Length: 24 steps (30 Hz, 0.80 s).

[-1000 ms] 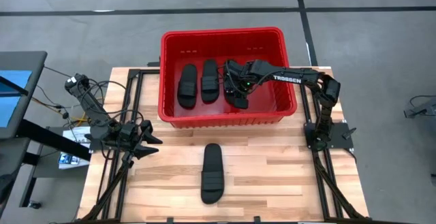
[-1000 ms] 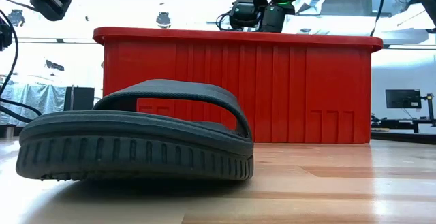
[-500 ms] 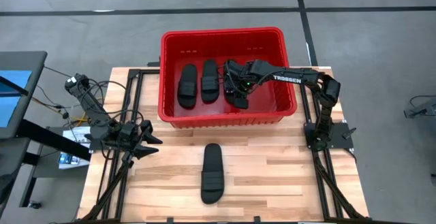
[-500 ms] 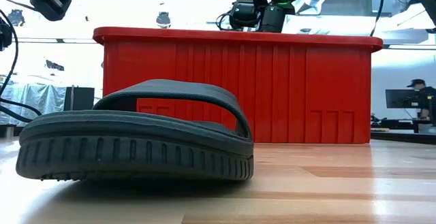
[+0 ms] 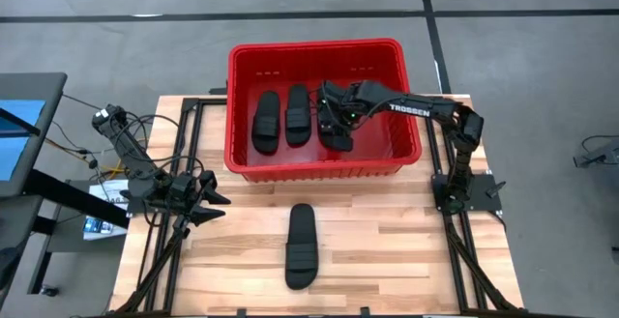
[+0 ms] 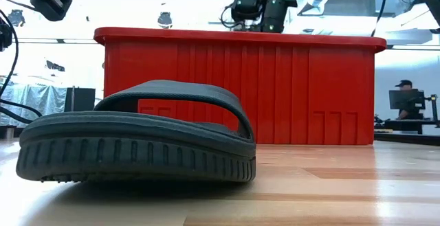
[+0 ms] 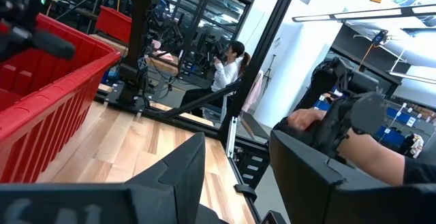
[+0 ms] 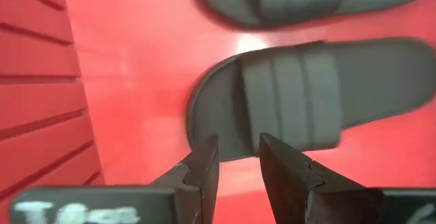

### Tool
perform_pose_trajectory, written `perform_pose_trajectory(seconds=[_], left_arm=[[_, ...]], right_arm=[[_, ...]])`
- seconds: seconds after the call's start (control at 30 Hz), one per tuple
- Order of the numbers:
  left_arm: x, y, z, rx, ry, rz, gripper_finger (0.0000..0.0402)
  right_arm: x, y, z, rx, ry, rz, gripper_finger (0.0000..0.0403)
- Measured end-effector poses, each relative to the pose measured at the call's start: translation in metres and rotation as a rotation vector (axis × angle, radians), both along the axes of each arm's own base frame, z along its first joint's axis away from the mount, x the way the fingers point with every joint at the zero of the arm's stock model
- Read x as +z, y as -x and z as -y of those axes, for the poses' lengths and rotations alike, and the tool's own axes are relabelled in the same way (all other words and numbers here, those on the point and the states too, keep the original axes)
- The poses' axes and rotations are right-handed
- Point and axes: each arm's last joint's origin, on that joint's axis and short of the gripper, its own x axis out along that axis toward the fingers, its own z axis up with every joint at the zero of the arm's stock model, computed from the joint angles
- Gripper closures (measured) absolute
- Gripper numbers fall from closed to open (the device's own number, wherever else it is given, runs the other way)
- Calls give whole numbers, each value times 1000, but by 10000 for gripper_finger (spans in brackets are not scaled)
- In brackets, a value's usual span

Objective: Pick and place slides into bin
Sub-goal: Put the slide into the bin

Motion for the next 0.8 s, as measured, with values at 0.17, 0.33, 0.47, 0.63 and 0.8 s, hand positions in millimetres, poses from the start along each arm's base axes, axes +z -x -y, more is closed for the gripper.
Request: perform_pose_trajectory(seconds=[0.17,0.33,0.47,0.63,0.8], left_arm=[[0,0,0,0,0,0,246],[0,0,0,0,-1,0,246],[0,0,0,2,-15,2,246],[0,0,0,3,-17,2,246],[0,0,0,3,-18,2,246]], right_arm=[[26,-1,1,5,49,19,305],[64,6,0,-24,123,-1,305],[101,13,-9,-49,138,42,305],[139,21,-31,-40,138,101,305],[153,25,-61,-14,108,104,305]])
